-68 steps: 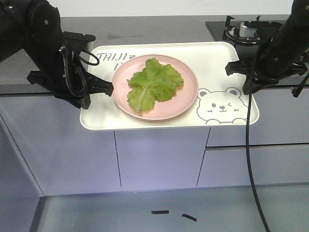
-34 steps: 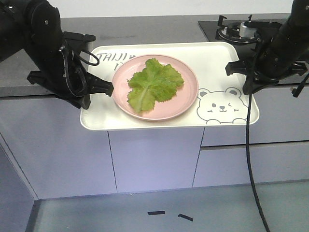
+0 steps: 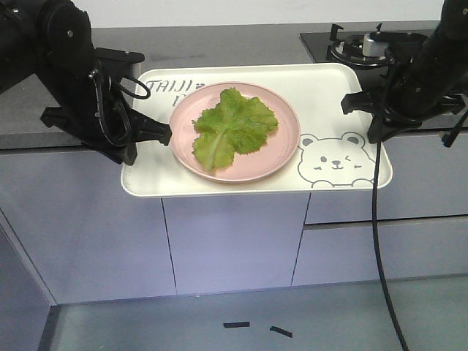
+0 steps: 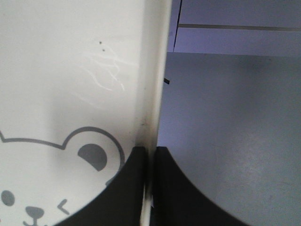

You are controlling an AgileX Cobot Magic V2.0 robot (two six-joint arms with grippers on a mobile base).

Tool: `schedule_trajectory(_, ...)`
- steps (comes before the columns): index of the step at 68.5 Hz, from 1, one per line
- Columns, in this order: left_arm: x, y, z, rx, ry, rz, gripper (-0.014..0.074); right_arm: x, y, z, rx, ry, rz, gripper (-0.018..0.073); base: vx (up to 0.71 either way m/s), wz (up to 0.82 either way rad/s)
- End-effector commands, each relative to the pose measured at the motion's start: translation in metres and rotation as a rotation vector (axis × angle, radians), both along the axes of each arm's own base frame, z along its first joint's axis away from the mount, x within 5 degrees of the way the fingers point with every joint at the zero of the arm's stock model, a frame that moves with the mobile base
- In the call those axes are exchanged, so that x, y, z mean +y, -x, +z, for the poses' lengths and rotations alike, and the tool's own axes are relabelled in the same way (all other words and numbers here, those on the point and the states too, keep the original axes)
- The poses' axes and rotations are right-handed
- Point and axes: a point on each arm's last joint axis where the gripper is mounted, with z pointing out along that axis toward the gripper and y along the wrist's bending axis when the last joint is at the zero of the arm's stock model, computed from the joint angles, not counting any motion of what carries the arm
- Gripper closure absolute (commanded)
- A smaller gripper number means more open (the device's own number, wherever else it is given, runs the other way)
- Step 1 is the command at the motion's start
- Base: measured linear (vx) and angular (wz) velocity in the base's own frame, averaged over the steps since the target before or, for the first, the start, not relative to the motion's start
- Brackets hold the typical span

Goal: Transfer vegetables to tray and serve
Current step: 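Drive the base along the cabinets toward the stove counter carrying the tray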

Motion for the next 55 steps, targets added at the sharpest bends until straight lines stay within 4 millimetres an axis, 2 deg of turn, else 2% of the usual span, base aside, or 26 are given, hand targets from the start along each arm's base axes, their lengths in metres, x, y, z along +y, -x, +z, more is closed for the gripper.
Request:
schedule_trajectory(1, -0.0059, 0.0121, 0.0329, -0.106, 0.086, -0.046, 0.0602, 0.0049, 0.0145, 0.0326, -0.076, -0.049, 0.033, 0.0565, 0.03, -0.01)
schedule_trajectory(55, -0.0059, 0.0121, 0.0329, -0.106, 0.086, -0.046, 0.0602, 0.0049, 0.0145, 0.0326, -0.076, -0.049, 0.033, 0.0565, 0.05, -0.05)
